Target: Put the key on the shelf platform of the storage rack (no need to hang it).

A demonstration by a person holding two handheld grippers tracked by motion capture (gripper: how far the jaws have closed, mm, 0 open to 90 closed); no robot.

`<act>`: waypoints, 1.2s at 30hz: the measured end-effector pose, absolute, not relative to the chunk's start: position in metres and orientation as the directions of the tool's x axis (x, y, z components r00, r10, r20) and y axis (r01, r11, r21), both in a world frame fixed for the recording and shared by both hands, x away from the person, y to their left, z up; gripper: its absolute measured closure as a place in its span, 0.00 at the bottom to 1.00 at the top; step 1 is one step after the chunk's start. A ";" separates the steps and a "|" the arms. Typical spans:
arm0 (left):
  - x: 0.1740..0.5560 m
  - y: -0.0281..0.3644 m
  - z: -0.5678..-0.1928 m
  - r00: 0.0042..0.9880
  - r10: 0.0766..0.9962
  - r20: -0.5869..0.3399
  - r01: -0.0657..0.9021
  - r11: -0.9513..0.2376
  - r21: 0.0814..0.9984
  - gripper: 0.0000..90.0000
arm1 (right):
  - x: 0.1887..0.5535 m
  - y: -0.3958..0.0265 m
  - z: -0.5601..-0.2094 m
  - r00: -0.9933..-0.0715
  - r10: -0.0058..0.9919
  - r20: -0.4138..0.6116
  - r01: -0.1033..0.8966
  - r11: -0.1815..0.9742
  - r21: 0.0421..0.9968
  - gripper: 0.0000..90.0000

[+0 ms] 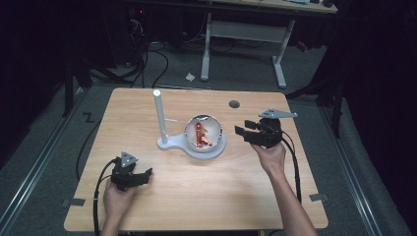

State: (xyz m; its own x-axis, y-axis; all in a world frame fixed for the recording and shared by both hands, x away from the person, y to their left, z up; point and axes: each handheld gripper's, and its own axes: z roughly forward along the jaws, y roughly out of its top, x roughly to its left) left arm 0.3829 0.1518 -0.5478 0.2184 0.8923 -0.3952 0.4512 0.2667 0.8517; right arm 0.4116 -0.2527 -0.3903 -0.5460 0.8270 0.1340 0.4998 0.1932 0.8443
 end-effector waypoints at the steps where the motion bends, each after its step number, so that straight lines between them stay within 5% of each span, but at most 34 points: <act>1: 0.383 0.152 -0.548 0.218 0.892 -0.395 0.451 0.267 0.852 0.26 | 0.410 -0.255 -0.389 -0.546 0.828 0.129 0.494 0.194 0.847 0.54; 36: 0.383 0.152 -0.548 0.218 0.892 -0.397 0.451 0.268 0.851 0.27 | 0.358 -0.321 -0.374 -0.453 0.881 0.134 0.484 0.116 0.868 0.53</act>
State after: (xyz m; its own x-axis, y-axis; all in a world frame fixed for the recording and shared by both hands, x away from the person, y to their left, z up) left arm 0.3829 0.1519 -0.5477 0.2181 0.8917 -0.3965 0.4514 0.2680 0.8511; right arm 0.3583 -0.3213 -0.3744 -0.4527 0.8815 0.1344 0.4835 0.1160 0.8676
